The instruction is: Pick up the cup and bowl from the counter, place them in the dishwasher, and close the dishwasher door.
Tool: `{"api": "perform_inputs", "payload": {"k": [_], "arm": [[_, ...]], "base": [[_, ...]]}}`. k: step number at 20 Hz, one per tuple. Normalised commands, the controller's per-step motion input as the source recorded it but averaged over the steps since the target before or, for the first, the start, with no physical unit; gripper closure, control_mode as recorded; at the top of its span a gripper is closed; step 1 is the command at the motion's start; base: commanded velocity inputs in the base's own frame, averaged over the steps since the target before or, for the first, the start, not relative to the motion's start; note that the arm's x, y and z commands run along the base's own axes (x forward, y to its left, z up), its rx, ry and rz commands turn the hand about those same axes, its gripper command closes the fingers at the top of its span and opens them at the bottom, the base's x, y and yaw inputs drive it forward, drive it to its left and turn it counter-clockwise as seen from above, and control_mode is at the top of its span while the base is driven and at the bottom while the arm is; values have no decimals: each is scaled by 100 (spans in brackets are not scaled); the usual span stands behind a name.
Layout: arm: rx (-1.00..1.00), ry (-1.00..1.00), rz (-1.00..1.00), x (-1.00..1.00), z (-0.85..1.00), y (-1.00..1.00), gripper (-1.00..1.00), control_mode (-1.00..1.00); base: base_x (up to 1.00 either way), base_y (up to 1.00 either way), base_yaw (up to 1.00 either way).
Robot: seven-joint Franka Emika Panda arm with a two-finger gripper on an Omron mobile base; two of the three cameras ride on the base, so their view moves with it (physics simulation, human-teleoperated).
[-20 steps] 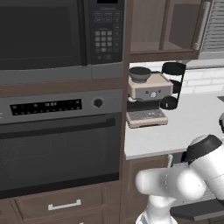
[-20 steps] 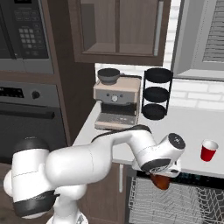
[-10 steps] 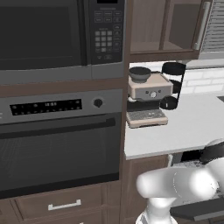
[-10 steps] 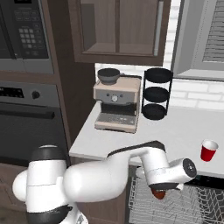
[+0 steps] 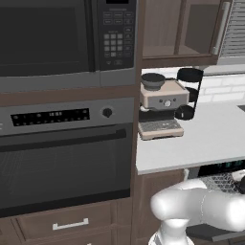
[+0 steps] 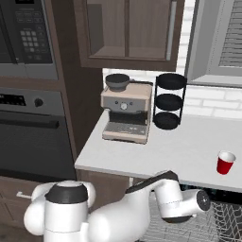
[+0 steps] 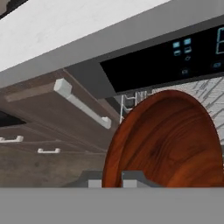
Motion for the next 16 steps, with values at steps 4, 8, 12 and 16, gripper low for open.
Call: {"api": "perform_inputs", "payload": {"k": [4,8,12,16], "arm": [[-10,0,-12,33,-45,0,100,-100],[-4,0,-11,58,-43,-7,100,-100],[-5,0,-9,60,-54,-4,100,-100],[-5,0,-5,48,-76,-51,100,-100]], "base": [[0,0,0],[0,0,0],[0,0,0],[0,0,0]]}}
